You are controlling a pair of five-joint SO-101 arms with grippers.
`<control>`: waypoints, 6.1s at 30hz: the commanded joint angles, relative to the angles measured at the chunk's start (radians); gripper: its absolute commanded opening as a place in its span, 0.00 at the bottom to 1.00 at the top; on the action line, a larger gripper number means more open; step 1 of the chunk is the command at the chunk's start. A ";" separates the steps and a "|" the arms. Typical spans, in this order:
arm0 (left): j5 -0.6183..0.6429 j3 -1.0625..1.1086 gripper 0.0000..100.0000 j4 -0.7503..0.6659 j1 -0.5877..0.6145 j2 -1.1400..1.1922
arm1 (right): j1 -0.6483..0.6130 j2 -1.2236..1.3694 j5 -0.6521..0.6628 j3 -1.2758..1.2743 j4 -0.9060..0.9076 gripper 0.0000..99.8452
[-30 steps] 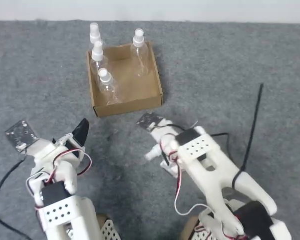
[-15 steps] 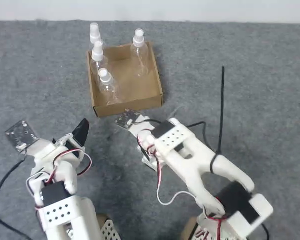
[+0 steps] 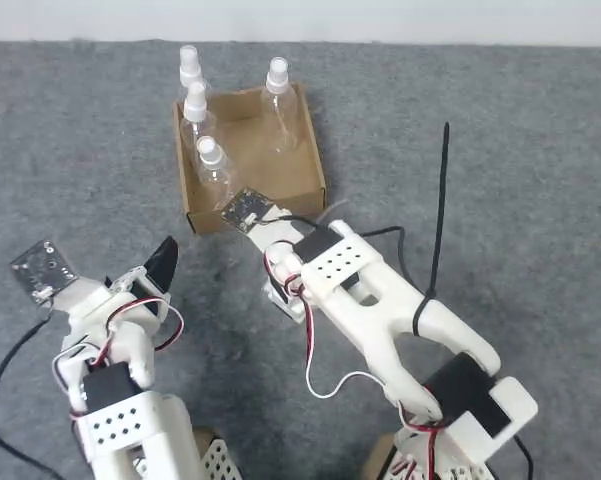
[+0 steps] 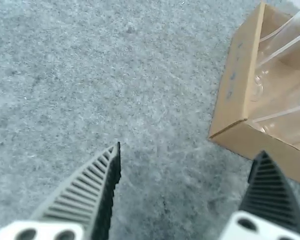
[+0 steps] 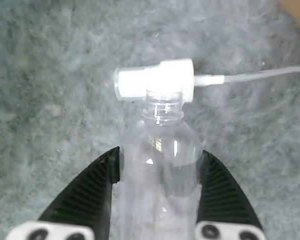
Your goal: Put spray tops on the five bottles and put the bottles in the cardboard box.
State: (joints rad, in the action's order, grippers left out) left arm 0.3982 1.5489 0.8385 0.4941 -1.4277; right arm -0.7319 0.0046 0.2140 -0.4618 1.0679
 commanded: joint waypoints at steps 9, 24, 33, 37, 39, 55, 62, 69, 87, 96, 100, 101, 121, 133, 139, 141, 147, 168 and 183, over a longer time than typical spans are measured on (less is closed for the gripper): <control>0.003 -0.012 0.38 -0.029 0.002 -0.012 | 0.001 -0.260 -0.012 0.064 0.171 0.12; 0.003 -0.012 0.38 -0.026 -0.002 -0.012 | 0.154 -0.397 -0.014 0.043 0.248 0.12; 0.003 -0.012 0.38 -0.025 -0.003 -0.012 | 0.220 -0.492 -0.014 -0.153 0.142 0.12; 0.003 -0.012 0.38 -0.023 -0.003 -0.012 | 0.232 -0.530 -0.015 -0.232 0.073 0.12; 0.003 -0.012 0.38 -0.023 -0.003 -0.012 | 0.236 -0.539 -0.015 -0.252 0.056 0.12; 0.087 -0.016 0.38 0.052 -0.241 -0.012 | 0.306 -0.542 -0.109 -0.374 -0.162 0.12; 0.175 -0.018 0.38 0.112 -0.436 -0.012 | 0.406 -0.536 -0.178 -0.376 -0.225 0.12; 0.160 -0.091 0.38 0.236 -0.552 -0.011 | 0.463 -0.533 -0.193 -0.400 -0.288 0.12; -0.152 -0.217 0.18 0.318 -0.612 -0.003 | 0.464 -0.532 -0.187 -0.414 -0.314 0.12; -0.207 -0.217 0.18 0.319 -0.635 -0.002 | 0.464 -0.532 -0.189 -0.414 -0.314 0.12; -0.209 -0.217 0.18 0.319 -0.694 -0.002 | 0.470 -0.532 -0.190 -0.414 -0.314 0.12; -0.209 -0.219 0.18 0.319 -0.704 -0.002 | 0.476 -0.532 -0.192 -0.414 -0.314 0.12; -0.400 -0.479 0.20 0.319 -0.726 0.477 | 0.503 -0.539 -0.195 -0.414 -0.315 0.12; -0.428 -0.670 0.25 0.313 -0.727 0.827 | 0.545 -0.542 -0.221 -0.408 -0.317 0.12; -0.446 -0.745 0.25 0.311 -0.727 0.927 | 0.545 -0.542 -0.235 -0.408 -0.317 0.12; -0.480 -0.771 0.25 0.311 -0.727 0.962 | 0.545 -0.542 -0.235 -0.408 -0.317 0.12; -0.499 -0.857 0.25 0.318 -0.727 1.114 | 0.547 -0.542 -0.235 -0.408 -0.317 0.12; -0.496 -1.004 0.19 0.235 -0.822 1.465 | 0.547 -0.542 -0.232 -0.408 -0.317 0.12; -0.493 -1.000 0.03 0.219 -0.844 1.499 | 0.547 -0.542 -0.232 -0.408 -0.317 0.12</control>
State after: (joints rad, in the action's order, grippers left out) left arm -0.0913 0.5900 1.0779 -0.3376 0.0836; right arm -0.2010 -0.4864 -0.0100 -0.8899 0.7718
